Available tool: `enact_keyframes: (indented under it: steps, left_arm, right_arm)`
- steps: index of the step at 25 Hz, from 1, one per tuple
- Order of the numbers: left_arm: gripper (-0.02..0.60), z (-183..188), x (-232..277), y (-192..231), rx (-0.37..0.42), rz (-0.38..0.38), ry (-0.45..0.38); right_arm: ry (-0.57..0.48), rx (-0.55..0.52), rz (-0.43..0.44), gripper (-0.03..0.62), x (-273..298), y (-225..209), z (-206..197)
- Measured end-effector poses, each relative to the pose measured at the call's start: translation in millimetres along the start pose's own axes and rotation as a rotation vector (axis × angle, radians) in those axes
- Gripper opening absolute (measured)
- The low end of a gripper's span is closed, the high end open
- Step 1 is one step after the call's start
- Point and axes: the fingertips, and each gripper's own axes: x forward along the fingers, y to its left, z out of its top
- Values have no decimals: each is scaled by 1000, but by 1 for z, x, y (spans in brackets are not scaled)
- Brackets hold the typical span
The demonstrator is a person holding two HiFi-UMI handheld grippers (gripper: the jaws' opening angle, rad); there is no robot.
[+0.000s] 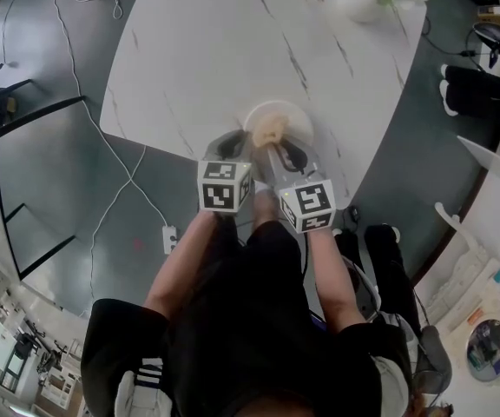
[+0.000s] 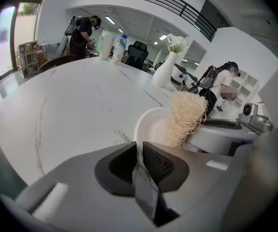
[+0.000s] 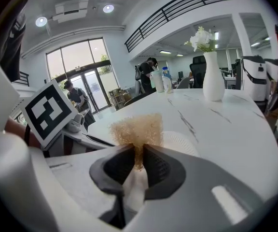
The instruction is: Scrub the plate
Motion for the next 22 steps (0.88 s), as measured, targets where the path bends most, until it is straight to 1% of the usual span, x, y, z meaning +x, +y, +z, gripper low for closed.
enact_keyframes:
  steps: [16, 22]
  left_arm:
    - [48, -1, 1, 0, 4, 0, -4]
    - [46, -2, 1, 0, 3, 3, 2]
  right_arm:
    - [-4, 3, -24, 55, -8, -7, 1]
    - [-4, 2, -49, 55, -17, -15, 0]
